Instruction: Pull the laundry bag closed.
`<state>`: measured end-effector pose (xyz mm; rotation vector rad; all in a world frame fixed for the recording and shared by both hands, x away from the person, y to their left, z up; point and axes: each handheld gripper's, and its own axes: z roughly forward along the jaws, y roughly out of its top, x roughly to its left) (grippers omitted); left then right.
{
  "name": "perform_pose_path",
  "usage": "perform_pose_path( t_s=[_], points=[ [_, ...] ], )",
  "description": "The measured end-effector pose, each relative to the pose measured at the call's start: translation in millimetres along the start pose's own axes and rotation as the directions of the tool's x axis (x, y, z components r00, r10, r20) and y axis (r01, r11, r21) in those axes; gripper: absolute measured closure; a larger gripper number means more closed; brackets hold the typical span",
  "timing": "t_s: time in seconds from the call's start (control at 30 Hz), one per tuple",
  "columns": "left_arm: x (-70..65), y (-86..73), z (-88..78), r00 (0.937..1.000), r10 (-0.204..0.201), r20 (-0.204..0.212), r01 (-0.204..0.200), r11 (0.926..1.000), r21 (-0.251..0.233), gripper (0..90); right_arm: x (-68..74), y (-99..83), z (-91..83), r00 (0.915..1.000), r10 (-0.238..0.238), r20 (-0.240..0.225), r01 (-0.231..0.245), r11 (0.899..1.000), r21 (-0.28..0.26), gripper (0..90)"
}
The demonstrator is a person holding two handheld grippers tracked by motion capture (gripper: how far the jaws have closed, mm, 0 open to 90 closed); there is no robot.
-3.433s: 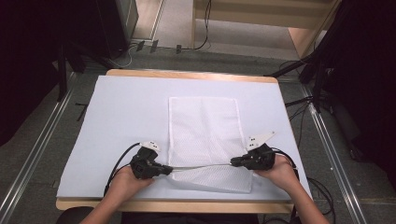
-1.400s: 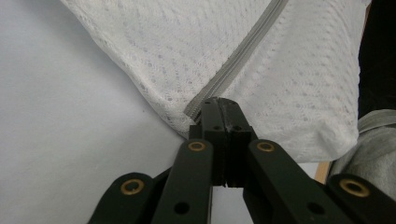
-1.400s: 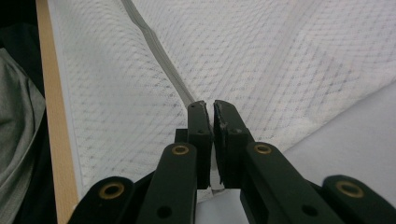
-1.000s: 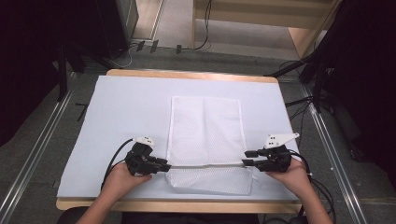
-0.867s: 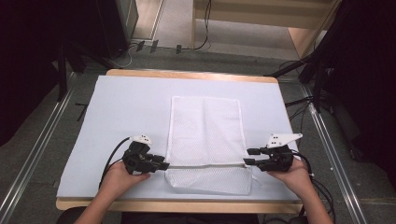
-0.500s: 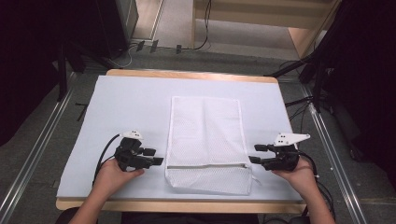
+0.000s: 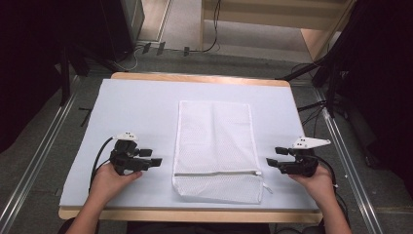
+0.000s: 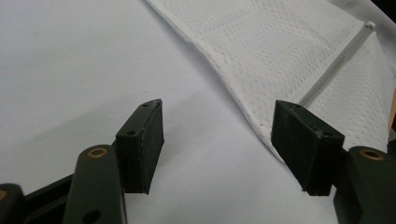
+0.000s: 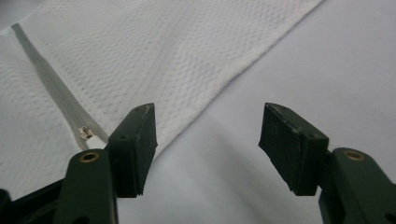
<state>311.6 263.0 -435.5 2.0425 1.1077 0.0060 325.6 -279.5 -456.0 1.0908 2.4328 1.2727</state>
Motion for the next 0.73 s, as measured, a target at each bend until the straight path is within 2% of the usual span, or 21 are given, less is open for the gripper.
perform_pose_path(
  t_s=[0.23,0.57,0.73],
  points=[
    [5.6,-1.6,-1.1,0.9997,-0.010,-0.022,0.010,0.9999,-0.011,31.3,-6.0,-3.0,1.1,0.9982,0.037,0.048,-0.037,0.999,0.000,33.9],
    [8.3,-3.5,0.1,0.9989,0.013,-0.045,-0.013,0.9999,-0.009,29.4,-4.3,-3.7,6.4,0.9979,0.035,0.054,-0.036,0.999,0.013,32.2],
    [9.8,-3.5,1.1,0.9989,0.010,-0.046,-0.011,0.9999,-0.014,28.6,-3.8,-3.7,8.3,0.9980,0.035,0.052,-0.035,0.999,0.014,31.4]
  ],
)
